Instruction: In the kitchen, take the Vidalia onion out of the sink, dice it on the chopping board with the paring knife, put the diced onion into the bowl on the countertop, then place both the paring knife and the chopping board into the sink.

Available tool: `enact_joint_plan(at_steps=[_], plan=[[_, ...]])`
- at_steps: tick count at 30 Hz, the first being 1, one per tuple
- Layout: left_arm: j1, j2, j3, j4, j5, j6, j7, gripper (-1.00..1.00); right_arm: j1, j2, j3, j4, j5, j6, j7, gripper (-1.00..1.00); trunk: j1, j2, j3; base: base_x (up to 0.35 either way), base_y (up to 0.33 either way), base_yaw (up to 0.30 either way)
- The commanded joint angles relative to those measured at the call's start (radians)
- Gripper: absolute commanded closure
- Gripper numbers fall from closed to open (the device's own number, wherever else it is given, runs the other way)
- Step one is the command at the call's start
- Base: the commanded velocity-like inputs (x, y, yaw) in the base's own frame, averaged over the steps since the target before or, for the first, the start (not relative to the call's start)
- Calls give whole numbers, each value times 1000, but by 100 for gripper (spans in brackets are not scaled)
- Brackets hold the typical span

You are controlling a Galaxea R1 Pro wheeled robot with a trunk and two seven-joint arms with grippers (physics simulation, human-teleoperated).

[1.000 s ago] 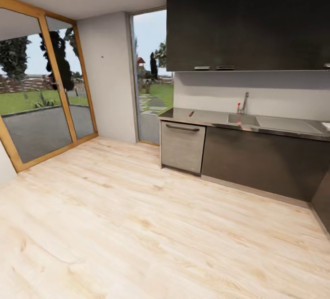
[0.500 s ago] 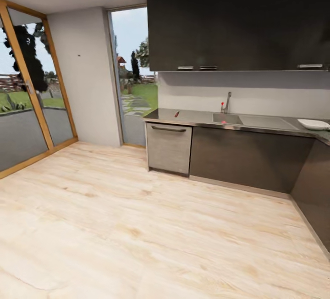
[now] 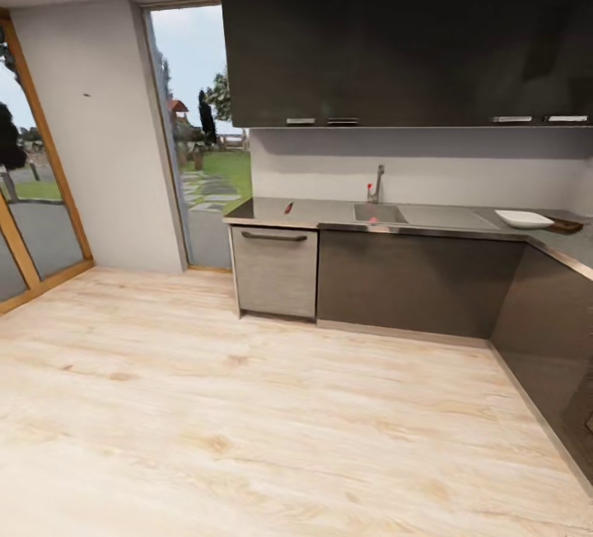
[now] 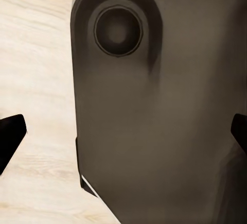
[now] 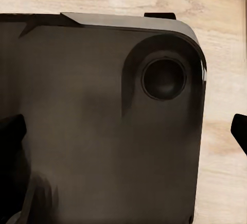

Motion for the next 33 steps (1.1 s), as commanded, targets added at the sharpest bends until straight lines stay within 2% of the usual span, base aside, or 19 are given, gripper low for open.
enact_joint_plan(at_steps=[1,16,33], plan=[[1,0,1,-2,0,-1,0,-100,0,0,0,0,0,-2,1,-100,0,0,-1,256,1,-245],[1,0,1,-2,0,-1,0,-100,0,0,0,0,0,-2,0,-100,0,0,-1,301,31,-231],[1,1,1,-2,0,-1,0,-100,0,3,1,-1,3,-4,0,-100,0,0,-1,290,201,-17]])
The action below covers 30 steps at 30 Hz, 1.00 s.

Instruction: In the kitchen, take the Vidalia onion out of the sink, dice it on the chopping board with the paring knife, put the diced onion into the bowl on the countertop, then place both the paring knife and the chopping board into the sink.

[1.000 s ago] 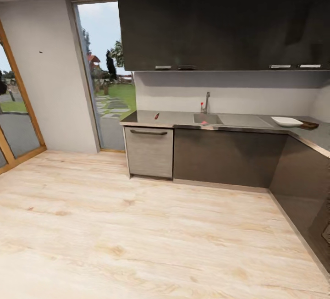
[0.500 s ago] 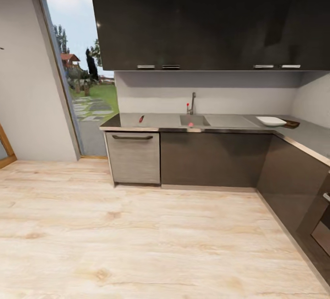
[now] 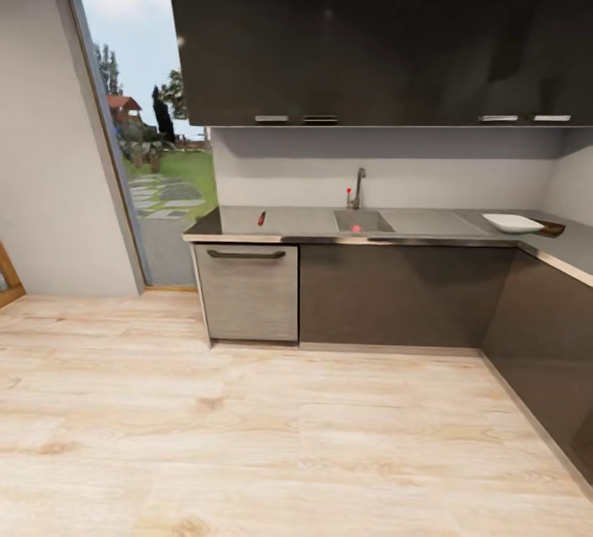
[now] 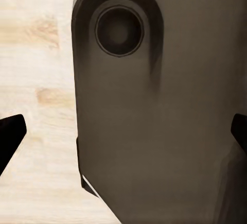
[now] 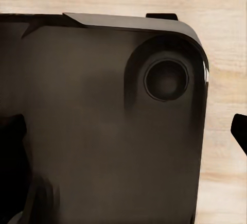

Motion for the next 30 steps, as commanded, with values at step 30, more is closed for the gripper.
enact_joint_plan(at_steps=[30], plan=[[0,-1,1,-2,0,-1,0,-100,0,2,1,0,0,-32,0,-100,1,0,-1,277,220,0]])
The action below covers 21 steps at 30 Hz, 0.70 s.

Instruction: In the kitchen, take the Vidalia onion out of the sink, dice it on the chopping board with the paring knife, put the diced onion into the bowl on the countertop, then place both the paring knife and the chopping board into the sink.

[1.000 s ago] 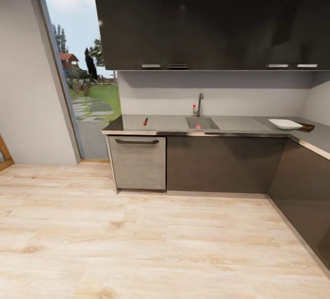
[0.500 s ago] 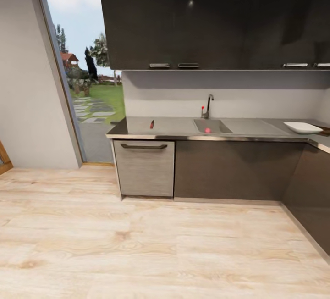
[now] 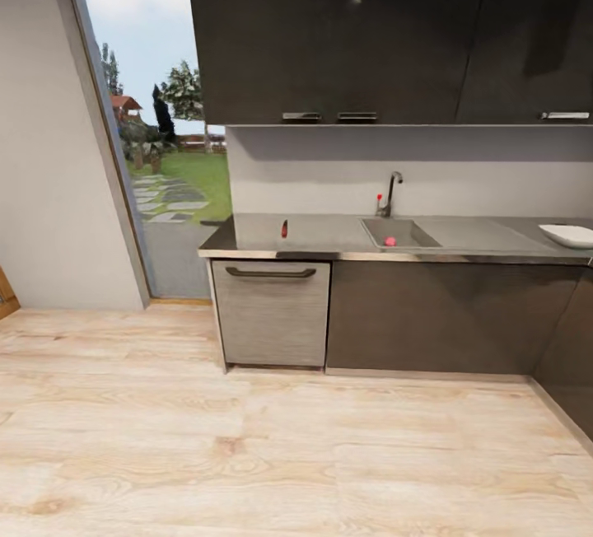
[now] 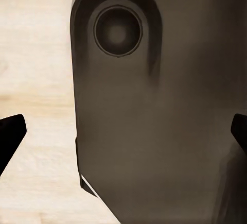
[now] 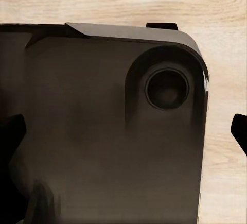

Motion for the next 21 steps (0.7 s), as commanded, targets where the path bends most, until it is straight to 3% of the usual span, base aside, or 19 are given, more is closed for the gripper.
enact_joint_plan(at_steps=[1,8,21], plan=[[0,0,1,-2,0,-1,0,-100,0,0,0,0,1,-6,0,-100,1,0,-1,258,154,0],[0,0,0,-2,0,-1,0,-100,0,0,1,1,1,-52,-2,-100,1,0,-1,209,115,0],[0,2,1,-2,0,-1,0,-100,0,0,2,1,1,-65,-4,-100,1,0,-1,9,5,0]])
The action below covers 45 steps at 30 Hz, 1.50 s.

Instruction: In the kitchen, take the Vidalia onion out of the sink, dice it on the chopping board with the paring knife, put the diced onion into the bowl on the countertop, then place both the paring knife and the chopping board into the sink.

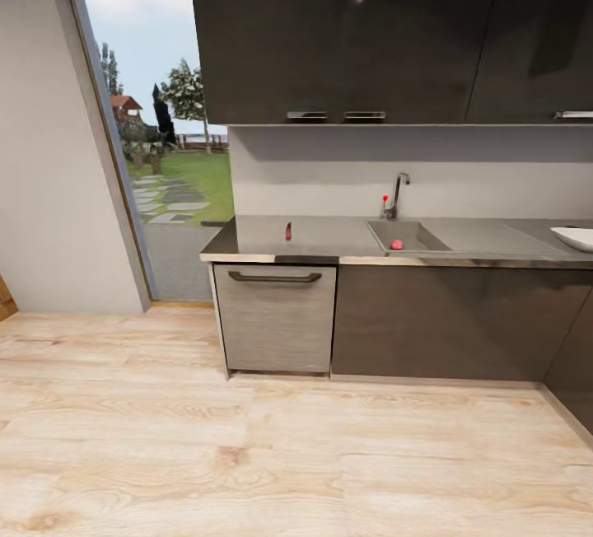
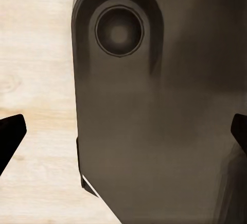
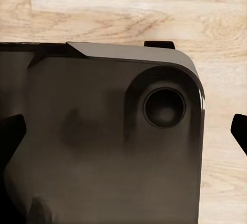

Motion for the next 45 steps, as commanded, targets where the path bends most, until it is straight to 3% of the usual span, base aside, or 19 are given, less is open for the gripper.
enact_joint_plan(at_steps=[1,15,19,27,29,32,39,41,42,45], plan=[[1,0,1,-2,0,-3,0,-100,0,0,0,0,0,-4,0,-100,0,0,-1,0,0,0],[1,4,1,-2,0,-16,0,-100,0,-2,-1,-1,0,-4,-1,-100,0,0,-1,74,44,0],[1,5,1,-2,0,-16,0,-100,0,1,-1,-62,0,-1,-13,-100,0,0,-1,232,185,0],[1,22,1,-5,0,-16,0,-100,-1,6,-1,-374,-3,41,-134,-100,0,0,-1,240,195,0],[1,46,1,-61,1,-15,0,-100,-2,13,-1,-552,-4,134,-169,-100,0,0,-1,241,197,0],[1,67,1,-117,1,-15,-1,-100,-2,21,-1,-687,-4,217,-176,-100,0,0,-1,241,198,0],[1,75,1,-176,0,-16,-2,-100,-3,33,-1,-889,-2,327,-191,-100,0,0,-1,110,89,0],[1,75,1,-184,0,-18,-2,-100,-4,36,-1,-949,-1,390,-205,-100,0,0,-1,14,11,0],[1,75,1,-194,0,-21,-2,-100,-5,40,0,-1024,-1,453,-229,-100,0,0,-1,6,5,0],[1,75,1,-207,-1,-25,-1,-100,-6,50,8,-1137,1,521,-270,-100,0,0,-1,4,3,0]])
